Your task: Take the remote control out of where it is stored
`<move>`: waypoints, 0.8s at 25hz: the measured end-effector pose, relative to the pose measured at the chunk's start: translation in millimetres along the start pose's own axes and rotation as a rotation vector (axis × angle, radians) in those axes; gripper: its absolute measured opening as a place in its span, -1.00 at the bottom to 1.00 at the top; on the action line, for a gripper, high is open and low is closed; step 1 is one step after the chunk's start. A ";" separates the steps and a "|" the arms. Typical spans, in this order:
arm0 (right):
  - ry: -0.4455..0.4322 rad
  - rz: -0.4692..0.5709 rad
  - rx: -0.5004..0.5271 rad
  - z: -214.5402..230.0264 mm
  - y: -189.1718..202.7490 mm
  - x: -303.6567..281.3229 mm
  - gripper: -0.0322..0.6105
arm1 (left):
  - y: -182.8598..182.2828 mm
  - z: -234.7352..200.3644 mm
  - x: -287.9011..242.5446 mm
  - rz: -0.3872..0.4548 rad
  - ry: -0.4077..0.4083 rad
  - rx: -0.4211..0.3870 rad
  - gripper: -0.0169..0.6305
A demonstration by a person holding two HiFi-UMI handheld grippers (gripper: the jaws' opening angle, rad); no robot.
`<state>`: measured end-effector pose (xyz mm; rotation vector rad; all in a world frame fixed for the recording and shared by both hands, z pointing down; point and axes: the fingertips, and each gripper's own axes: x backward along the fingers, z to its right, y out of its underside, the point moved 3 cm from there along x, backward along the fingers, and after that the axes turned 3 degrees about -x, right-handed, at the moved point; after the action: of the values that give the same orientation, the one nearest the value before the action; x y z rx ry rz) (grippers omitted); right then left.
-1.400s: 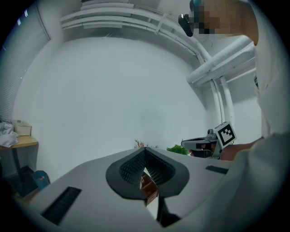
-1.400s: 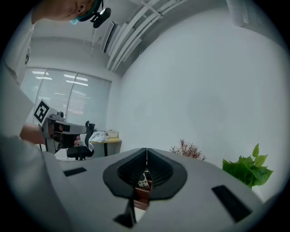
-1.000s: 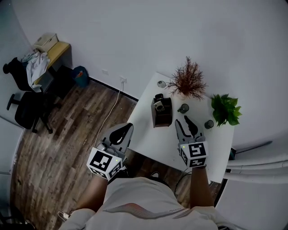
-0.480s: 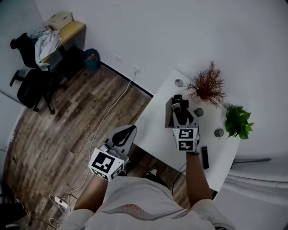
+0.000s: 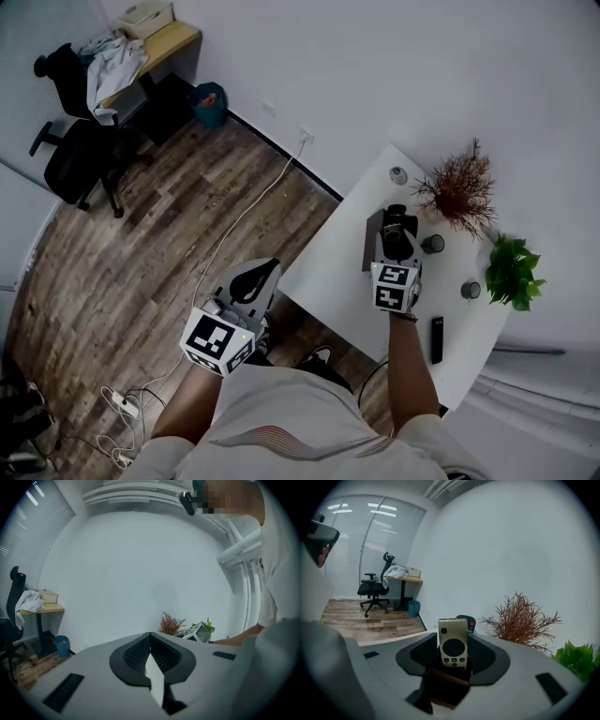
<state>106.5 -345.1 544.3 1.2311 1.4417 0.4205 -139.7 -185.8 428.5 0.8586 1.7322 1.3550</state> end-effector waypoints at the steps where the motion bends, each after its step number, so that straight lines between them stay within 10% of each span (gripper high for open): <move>1: 0.003 -0.003 -0.002 0.4 1.4 -2.1 -0.26 | -0.3 -1.1 -0.9 -0.001 0.001 0.000 -0.92; 20: -0.117 0.343 -0.169 36.7 -59.9 97.3 -0.32 | -13.9 39.4 -18.0 0.018 0.104 -0.034 -0.92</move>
<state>130.4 -300.0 435.7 1.3443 1.0736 0.6769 -97.3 -186.0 412.0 0.7985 1.7790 1.4599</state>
